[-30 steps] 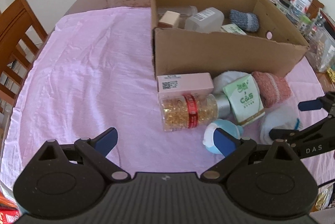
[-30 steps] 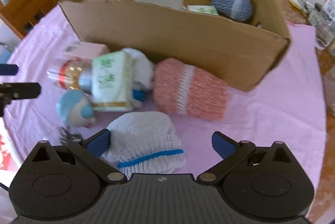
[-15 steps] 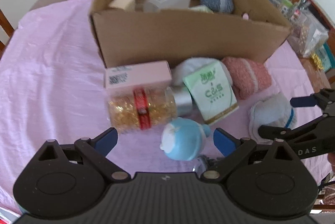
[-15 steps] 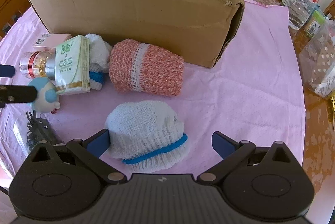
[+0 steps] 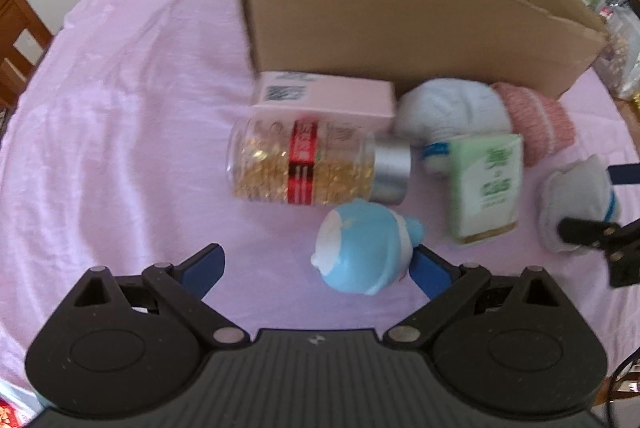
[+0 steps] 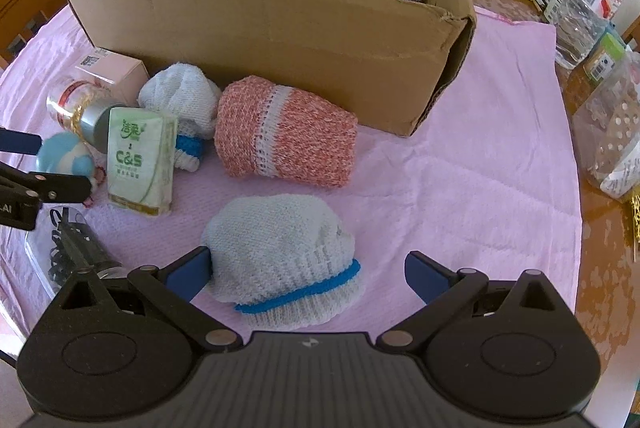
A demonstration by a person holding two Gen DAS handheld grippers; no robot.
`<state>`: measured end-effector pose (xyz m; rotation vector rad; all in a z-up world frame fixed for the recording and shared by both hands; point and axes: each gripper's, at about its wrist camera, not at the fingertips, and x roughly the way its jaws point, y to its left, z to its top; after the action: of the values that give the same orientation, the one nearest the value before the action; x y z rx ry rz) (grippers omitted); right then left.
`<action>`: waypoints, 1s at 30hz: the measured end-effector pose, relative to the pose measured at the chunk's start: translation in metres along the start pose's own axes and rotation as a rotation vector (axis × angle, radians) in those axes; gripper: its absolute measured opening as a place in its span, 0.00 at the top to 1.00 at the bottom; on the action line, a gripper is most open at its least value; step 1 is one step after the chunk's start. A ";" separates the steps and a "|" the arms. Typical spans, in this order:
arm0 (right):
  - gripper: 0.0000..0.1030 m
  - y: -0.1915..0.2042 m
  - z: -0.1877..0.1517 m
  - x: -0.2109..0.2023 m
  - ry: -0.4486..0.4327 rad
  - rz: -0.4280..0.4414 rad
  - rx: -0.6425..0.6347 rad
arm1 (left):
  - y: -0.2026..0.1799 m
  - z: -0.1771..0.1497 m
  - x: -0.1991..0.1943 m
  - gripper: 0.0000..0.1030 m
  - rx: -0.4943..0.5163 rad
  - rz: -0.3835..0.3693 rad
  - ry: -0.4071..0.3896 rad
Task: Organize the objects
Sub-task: 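Reach left tool to the blue-white toy figure while right tool reaches the white knit cap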
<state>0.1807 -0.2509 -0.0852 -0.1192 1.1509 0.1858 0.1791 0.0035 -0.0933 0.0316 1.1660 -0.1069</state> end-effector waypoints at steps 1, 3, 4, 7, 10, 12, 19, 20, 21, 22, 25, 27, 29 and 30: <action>0.00 0.000 0.000 0.000 0.000 0.001 -0.004 | 0.004 -0.002 -0.001 0.05 -0.005 0.004 0.001; 0.00 0.000 0.000 0.000 0.001 0.002 -0.011 | 0.011 -0.004 -0.003 0.04 -0.012 0.019 0.002; 0.00 0.001 -0.001 -0.001 0.001 0.002 -0.015 | 0.014 -0.006 -0.004 0.04 -0.015 0.028 0.000; 0.00 0.002 -0.001 -0.003 -0.004 0.003 -0.025 | 0.017 -0.009 -0.004 0.04 -0.027 0.033 -0.009; 0.00 0.003 0.002 -0.002 -0.013 0.015 -0.029 | 0.015 -0.008 0.001 0.05 -0.049 0.031 -0.004; 0.00 0.005 0.005 0.002 -0.012 0.016 -0.027 | 0.011 -0.011 0.003 0.05 -0.052 0.028 -0.015; 0.00 0.009 0.007 0.011 -0.006 0.011 -0.039 | 0.009 -0.008 0.007 0.04 -0.054 0.058 -0.022; 0.00 0.007 0.005 0.010 -0.006 0.014 -0.042 | 0.011 -0.010 0.006 0.04 -0.047 0.072 -0.020; 0.00 0.004 0.004 0.009 -0.004 0.017 -0.041 | 0.014 -0.012 0.006 0.04 -0.039 0.083 -0.017; 0.00 0.001 0.002 0.009 0.000 0.015 -0.040 | 0.017 -0.014 0.004 0.04 -0.033 0.087 -0.020; 0.00 -0.009 -0.005 0.007 0.011 0.007 -0.041 | 0.024 -0.019 0.001 0.04 -0.020 0.096 -0.032; 0.00 -0.016 -0.010 0.006 0.019 0.014 -0.044 | 0.027 -0.021 0.001 0.03 -0.041 0.090 -0.041; 0.00 -0.020 -0.014 0.008 0.031 0.027 -0.045 | 0.026 -0.024 0.003 0.02 -0.075 0.080 -0.050; 0.00 -0.020 -0.016 0.008 0.028 0.026 -0.053 | 0.024 -0.023 0.004 0.01 -0.092 0.077 -0.058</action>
<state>0.1741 -0.2725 -0.0990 -0.1540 1.1759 0.2383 0.1624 0.0287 -0.1066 -0.0078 1.1095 0.0140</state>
